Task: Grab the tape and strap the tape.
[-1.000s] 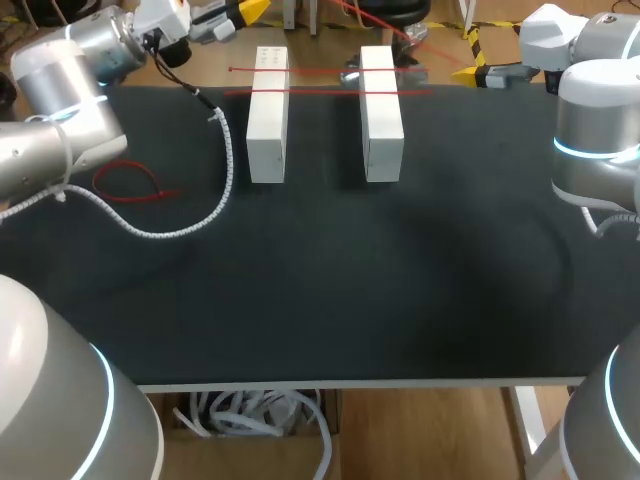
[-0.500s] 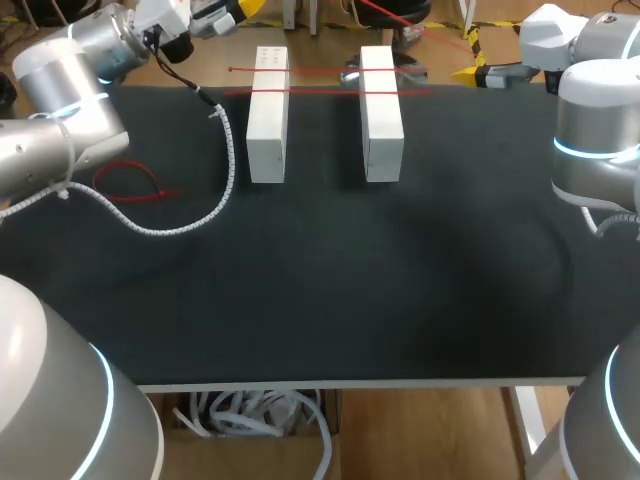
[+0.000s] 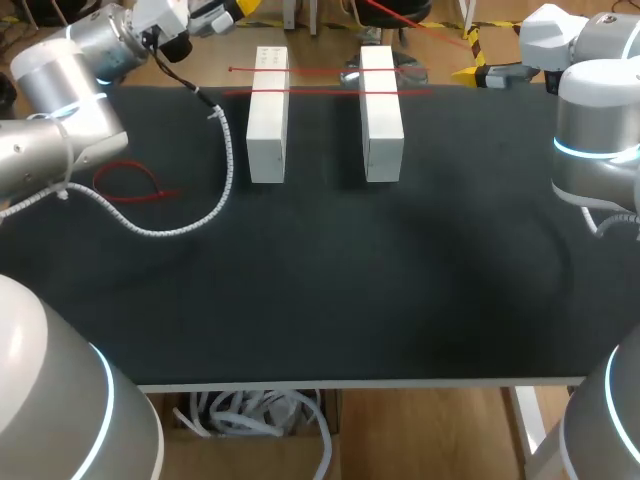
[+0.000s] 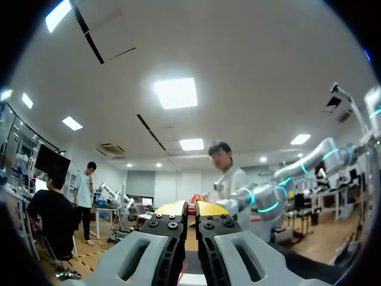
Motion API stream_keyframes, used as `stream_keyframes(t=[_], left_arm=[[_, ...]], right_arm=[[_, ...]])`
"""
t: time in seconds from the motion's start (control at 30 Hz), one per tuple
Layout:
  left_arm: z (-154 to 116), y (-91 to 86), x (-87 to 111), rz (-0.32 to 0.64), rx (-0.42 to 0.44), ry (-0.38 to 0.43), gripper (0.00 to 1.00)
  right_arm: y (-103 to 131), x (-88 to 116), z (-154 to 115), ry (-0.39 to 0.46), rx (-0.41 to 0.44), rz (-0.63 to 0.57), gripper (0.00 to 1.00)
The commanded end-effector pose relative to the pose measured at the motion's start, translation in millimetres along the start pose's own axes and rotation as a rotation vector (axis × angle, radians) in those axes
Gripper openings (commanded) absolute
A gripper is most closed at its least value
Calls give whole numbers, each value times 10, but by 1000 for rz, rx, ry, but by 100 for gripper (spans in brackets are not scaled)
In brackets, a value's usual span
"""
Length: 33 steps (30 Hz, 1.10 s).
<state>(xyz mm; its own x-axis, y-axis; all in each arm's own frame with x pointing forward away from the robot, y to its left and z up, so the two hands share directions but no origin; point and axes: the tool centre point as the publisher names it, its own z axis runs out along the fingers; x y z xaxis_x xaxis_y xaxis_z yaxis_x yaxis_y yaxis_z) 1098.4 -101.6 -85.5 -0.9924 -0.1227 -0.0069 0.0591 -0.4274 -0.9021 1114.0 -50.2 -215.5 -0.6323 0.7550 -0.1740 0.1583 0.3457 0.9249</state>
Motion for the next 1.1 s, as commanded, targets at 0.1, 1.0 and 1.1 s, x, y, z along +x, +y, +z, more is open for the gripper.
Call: stream_keyframes(t=[0.1, 1.0, 1.1], left_arm=[[3, -7, 23, 1, -1, -6, 0], [3, -7, 23, 1, -1, -6, 0], [3, -7, 23, 1, -1, -6, 0]], right_arm=[[-5, 0, 3, 0, -1, 0, 100], [36, 296, -2, 22, -505, 696, 100], [25, 401, -36, -5, -606, 887, 100]])
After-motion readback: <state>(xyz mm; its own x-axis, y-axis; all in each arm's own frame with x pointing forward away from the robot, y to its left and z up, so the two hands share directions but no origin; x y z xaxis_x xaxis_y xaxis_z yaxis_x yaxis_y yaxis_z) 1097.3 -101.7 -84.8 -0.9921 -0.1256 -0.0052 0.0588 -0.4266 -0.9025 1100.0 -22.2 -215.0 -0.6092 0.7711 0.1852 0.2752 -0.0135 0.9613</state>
